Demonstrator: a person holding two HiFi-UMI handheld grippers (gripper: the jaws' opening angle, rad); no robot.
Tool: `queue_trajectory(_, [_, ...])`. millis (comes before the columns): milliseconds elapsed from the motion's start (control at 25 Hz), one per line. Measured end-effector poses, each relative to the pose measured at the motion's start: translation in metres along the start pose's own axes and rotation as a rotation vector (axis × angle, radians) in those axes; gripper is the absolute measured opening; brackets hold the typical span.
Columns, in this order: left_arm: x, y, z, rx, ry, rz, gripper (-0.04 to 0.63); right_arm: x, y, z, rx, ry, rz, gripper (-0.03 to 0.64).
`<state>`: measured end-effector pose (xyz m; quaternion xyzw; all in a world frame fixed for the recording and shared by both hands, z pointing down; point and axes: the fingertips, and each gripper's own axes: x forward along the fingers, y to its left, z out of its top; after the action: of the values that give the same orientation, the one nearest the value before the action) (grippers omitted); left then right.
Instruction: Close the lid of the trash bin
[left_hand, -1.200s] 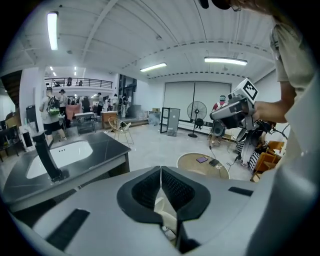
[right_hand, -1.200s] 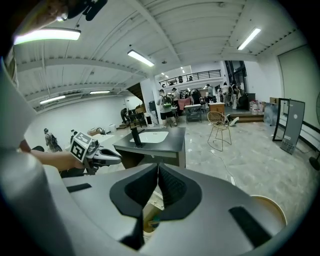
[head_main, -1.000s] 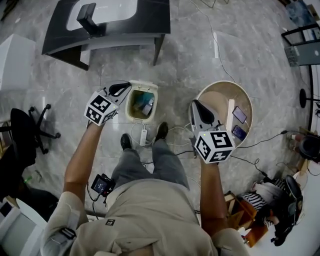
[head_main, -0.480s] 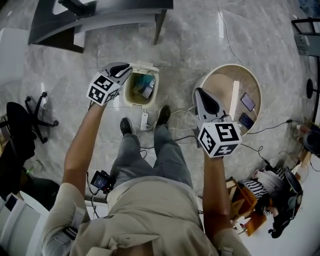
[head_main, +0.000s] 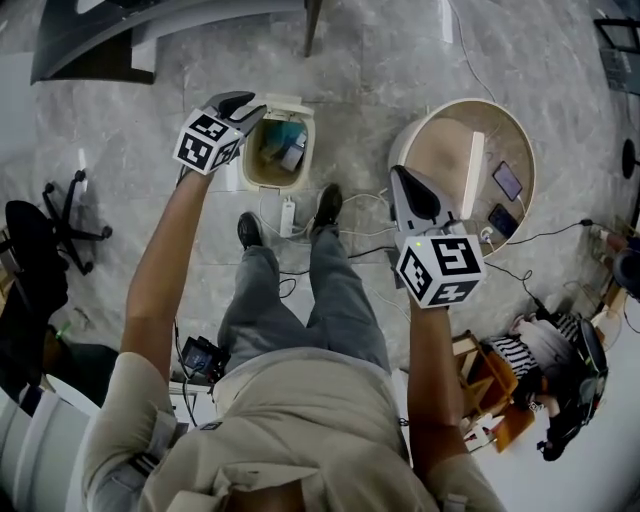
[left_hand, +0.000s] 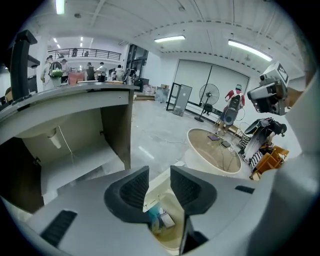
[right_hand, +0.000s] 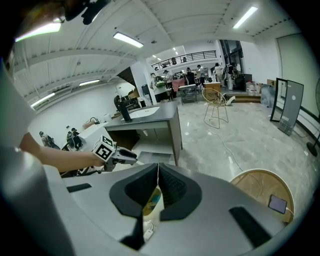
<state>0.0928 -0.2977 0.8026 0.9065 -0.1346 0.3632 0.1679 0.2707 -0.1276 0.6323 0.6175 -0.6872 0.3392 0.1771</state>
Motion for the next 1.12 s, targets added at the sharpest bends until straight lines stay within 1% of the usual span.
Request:
queue_trajectory(320, [0.021, 0.015, -0.017, -0.069, 0.022, -0.001, 0.129, 0.009, -0.004, -0.020, 0.006, 0.035, 0.003, 0.025])
queue_trajectory(440, [0.021, 0.017, -0.019, -0.098, 0.008, 0.004, 0.091, 0.011, -0.006, -0.024, 0.009, 0.041, 0.004, 0.025])
queue_trajectory(640, [0.018, 0.016, -0.021, -0.130, -0.021, -0.005, 0.075, 0.019, -0.002, -0.027, 0.011, 0.052, 0.010, 0.025])
queue_trajectory(880, [0.007, 0.001, -0.039, -0.151, -0.036, -0.025, 0.063, 0.027, 0.005, -0.028, 0.007, 0.063, 0.022, 0.025])
queue_trajectory(1120, [-0.005, -0.023, -0.071, -0.183, -0.018, -0.062, 0.054, 0.031, 0.012, -0.027, -0.003, 0.069, 0.029, 0.025])
